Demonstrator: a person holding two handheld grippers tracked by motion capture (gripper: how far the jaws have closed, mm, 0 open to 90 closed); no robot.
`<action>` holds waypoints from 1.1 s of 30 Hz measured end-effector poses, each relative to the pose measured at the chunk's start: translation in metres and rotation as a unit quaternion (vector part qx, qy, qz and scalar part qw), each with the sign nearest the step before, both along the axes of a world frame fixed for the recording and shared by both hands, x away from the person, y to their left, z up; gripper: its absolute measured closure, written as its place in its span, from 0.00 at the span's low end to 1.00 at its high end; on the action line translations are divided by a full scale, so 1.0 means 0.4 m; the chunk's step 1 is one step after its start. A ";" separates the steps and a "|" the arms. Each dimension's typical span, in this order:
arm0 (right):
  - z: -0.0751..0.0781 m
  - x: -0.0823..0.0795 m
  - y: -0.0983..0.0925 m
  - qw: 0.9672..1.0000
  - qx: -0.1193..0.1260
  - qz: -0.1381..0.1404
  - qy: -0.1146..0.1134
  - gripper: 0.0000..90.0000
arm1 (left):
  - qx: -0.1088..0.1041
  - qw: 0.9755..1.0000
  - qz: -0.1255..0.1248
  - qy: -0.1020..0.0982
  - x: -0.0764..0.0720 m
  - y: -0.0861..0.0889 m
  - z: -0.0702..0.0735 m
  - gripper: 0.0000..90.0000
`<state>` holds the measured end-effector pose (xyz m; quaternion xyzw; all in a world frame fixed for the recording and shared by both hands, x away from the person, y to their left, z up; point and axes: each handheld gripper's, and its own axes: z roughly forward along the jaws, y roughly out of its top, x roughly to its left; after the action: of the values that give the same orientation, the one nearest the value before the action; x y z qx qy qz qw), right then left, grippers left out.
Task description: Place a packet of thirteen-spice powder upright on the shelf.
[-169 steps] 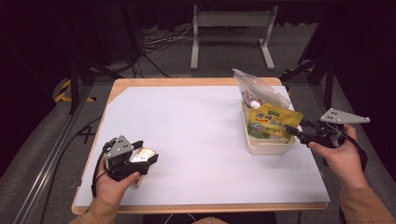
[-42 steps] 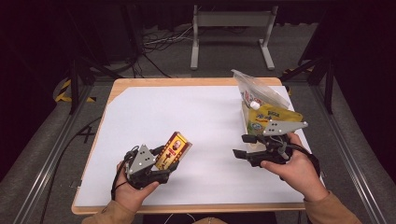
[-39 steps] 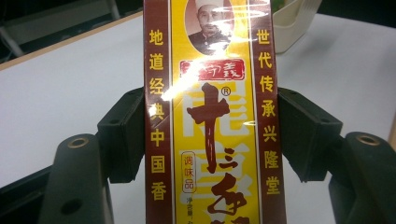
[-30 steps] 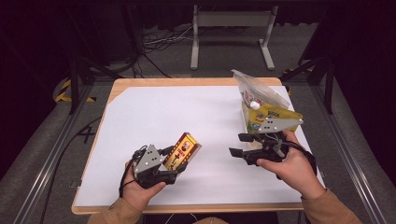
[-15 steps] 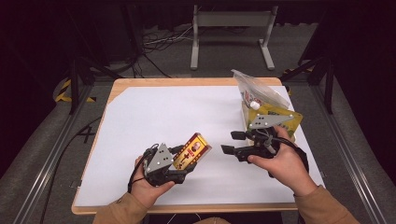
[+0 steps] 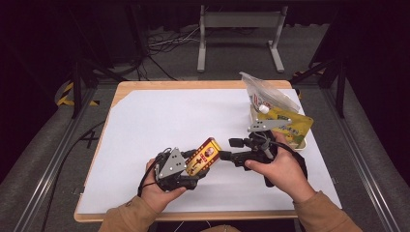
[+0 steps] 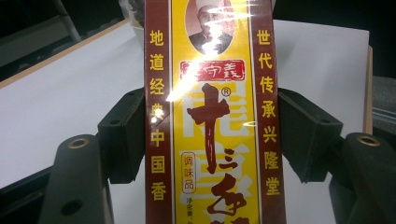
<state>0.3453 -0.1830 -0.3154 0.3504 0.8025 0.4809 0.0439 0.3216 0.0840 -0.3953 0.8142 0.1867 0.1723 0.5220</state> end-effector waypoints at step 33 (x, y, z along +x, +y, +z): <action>-0.018 -0.006 0.043 0.998 -0.024 0.027 0.049 0.64 | -0.001 1.000 -0.022 -0.012 -0.011 -0.020 -0.004 0.36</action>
<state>0.3431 -0.1658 -0.3226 0.3508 0.8244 0.4443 -0.0004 0.3171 0.0760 -0.3968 0.8157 0.1631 0.1702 0.5282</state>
